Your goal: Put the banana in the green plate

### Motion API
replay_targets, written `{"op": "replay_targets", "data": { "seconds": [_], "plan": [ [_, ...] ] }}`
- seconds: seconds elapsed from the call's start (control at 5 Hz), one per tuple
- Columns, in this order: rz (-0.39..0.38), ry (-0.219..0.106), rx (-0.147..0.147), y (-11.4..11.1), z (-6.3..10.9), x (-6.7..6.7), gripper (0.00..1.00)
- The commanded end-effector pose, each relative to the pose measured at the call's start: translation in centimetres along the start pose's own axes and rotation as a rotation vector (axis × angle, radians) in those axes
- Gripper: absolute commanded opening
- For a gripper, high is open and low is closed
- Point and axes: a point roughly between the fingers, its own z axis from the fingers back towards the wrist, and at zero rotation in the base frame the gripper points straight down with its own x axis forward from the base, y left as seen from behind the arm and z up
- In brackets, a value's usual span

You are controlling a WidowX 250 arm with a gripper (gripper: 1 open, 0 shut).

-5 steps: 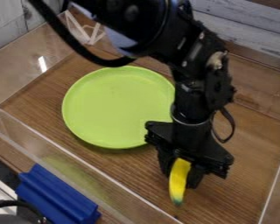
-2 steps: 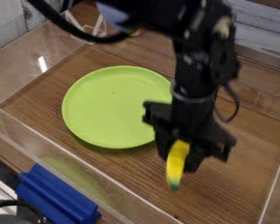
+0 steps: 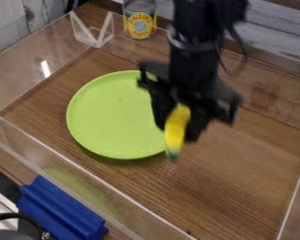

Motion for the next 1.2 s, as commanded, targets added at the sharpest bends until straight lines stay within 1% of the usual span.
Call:
{"op": "replay_targets", "data": {
  "seconds": [0.0, 0.2, 0.8, 1.0],
  "plan": [
    [0.005, -0.062, -0.001, 2.5, 2.1, 1.0, 0.00],
    [0.008, -0.072, 0.001, 4.2, 1.9, 0.6, 0.00],
    [0.015, -0.082, 0.037, 4.0, -0.6, 0.0, 0.00],
    [0.019, -0.087, 0.049, 3.7, -1.3, 0.0, 0.00]
  ]
}}
